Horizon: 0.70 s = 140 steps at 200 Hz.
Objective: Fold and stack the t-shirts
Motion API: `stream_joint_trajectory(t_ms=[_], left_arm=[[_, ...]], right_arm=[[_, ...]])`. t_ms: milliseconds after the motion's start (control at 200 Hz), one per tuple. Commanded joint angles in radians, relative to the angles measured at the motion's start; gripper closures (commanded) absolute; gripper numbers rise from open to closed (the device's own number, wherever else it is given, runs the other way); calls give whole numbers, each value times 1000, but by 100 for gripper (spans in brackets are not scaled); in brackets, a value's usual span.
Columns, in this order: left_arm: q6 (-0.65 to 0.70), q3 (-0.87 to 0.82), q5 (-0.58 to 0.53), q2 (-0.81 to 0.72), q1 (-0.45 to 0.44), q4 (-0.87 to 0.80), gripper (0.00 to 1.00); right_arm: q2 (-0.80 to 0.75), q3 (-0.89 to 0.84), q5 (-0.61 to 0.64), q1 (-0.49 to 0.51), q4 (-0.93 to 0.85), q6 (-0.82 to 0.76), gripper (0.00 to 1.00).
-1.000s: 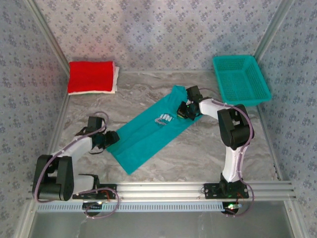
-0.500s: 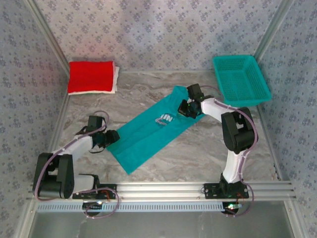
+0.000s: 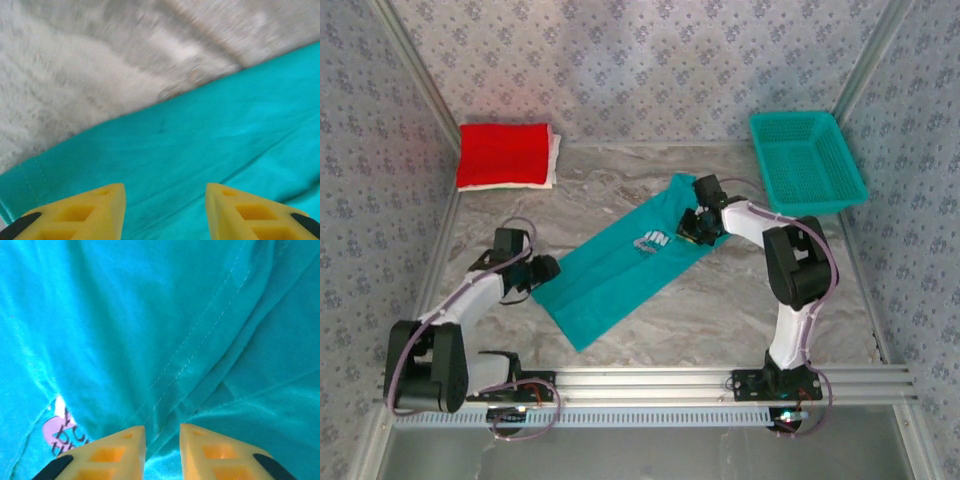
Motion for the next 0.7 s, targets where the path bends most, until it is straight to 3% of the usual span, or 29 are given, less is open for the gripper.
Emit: stream_joint_trajectory(t_ms=[0,200,370,695], left_arm=[[-1,85,4,-57,-8,-37,54],[65,174,-10,82,-6,-21,55],[95,197,4,227,-6,27,57],[76,117,17,280,-5,79,57]], right_arm=[[-95,31,7,-38,-56,-34,70],[-94,51,19,-94,-67,-44,68],[-30,92,32,-116,-138,-76,75],[51,63,61,-106,-153,-81,76]])
